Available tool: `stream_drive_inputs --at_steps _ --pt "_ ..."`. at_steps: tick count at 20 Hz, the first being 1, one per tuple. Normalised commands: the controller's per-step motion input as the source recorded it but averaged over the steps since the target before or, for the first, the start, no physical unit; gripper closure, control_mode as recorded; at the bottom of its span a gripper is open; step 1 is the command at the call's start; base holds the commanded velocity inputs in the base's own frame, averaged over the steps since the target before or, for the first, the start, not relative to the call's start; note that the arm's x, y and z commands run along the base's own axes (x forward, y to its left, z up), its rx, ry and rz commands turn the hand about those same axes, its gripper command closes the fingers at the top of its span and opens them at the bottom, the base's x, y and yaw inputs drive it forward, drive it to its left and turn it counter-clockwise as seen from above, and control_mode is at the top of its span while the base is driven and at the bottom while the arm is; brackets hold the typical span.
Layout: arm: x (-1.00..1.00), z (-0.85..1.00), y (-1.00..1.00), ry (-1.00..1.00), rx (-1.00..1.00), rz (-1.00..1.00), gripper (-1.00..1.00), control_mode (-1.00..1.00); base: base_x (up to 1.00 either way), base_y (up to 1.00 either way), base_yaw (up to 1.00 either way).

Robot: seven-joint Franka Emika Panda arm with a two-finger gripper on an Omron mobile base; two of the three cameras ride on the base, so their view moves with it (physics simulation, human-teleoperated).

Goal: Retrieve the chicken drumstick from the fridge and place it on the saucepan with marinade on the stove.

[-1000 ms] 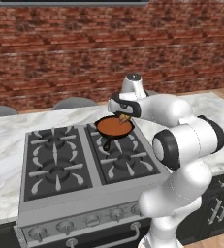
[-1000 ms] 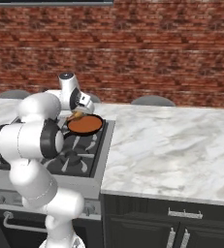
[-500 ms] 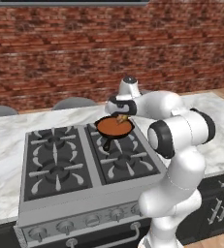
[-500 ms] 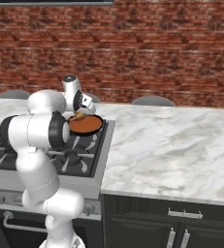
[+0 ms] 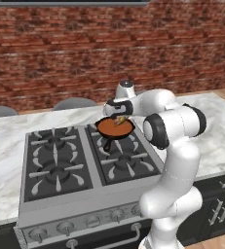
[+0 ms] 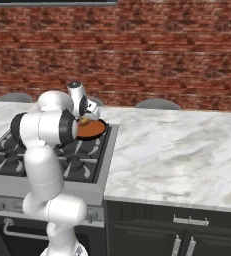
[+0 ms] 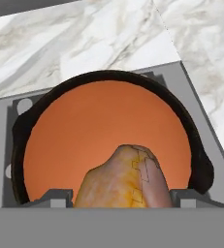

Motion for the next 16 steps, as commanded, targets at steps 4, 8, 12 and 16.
stream_drive_inputs --at_steps 4,8,12,16 --pt "0.34 -0.23 0.02 0.0 0.0 0.0 1.0 -1.0 0.0 0.0 0.0" --pt "0.27 -0.22 0.0 0.0 0.0 0.0 1.0 -1.0 0.0 0.0 0.0" --pt "0.24 -0.22 0.0 0.0 0.0 0.0 1.0 -1.0 0.0 0.0 0.0" --pt "0.12 -0.2 0.0 0.0 0.0 0.0 1.0 -1.0 0.0 0.0 0.0"
